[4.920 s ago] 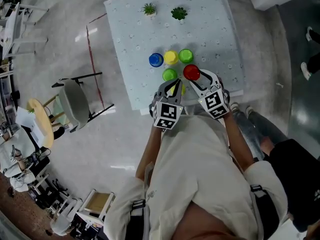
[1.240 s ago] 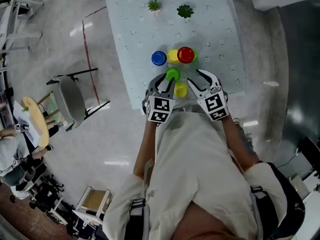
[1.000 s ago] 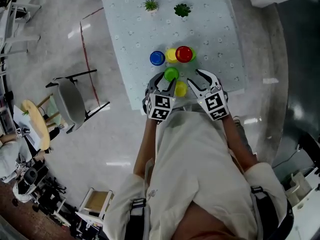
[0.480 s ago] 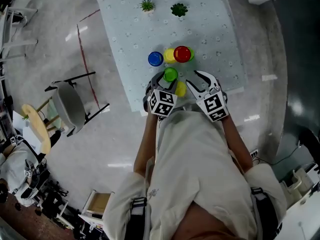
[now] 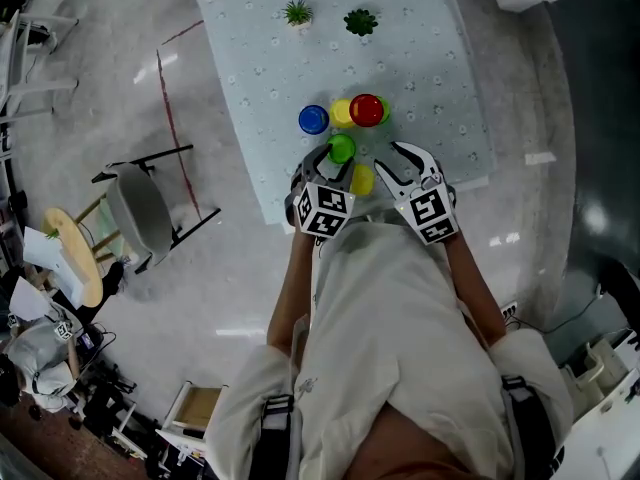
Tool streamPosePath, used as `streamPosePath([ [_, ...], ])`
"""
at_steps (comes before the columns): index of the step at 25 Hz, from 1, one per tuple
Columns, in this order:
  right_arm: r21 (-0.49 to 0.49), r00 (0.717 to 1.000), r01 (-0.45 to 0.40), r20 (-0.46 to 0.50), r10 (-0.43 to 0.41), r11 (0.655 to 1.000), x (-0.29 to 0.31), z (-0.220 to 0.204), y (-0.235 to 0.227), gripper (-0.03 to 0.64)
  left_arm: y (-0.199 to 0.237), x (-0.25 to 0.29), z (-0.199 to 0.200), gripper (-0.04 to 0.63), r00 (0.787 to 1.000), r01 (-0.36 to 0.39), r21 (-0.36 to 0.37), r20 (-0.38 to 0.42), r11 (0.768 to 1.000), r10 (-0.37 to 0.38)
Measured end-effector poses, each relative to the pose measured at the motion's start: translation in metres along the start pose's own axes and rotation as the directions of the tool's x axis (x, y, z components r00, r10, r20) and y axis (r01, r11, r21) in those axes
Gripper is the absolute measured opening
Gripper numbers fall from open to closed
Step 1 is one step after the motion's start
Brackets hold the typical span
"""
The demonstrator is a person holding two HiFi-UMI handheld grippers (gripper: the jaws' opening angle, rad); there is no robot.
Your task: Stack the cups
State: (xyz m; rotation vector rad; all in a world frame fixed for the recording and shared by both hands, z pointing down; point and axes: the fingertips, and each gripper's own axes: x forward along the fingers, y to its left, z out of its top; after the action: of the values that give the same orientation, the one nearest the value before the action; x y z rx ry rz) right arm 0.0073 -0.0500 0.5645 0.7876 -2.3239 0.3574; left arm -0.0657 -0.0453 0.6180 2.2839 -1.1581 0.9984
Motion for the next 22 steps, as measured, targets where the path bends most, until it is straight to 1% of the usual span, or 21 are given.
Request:
streamPosePath([
  [6,-0.001,1.000,-0.007,0.007,0.007,1.000,0.002,0.003,0.001,0.186,0.011,-0.022,0.021,0.215,0.999,-0.037,0.003,0.038,0.999,0.037],
  [11,0.000,1.000,-0.009,0.007,0.009,1.000,0.003,0.004,0.000,0.186,0.021,-0.035,0.041,0.215,0.995,-0.064,0.021,0.072,0.998,0.062],
  [19,0.009,1.000,-0.004,0.003,0.004,1.000,0.006,0.006,-0.003,0.186,0.038,-0.040,0.062,0.215,0.989,-0.102,0.042,0.107,0.994,0.097],
  [22,0.016,1.000,0.000,-0.001,0.000,1.000,0.007,0.007,-0.006,0.186,0.044,-0.037,0.065,0.215,0.987,-0.110,0.037,0.118,0.993,0.105],
])
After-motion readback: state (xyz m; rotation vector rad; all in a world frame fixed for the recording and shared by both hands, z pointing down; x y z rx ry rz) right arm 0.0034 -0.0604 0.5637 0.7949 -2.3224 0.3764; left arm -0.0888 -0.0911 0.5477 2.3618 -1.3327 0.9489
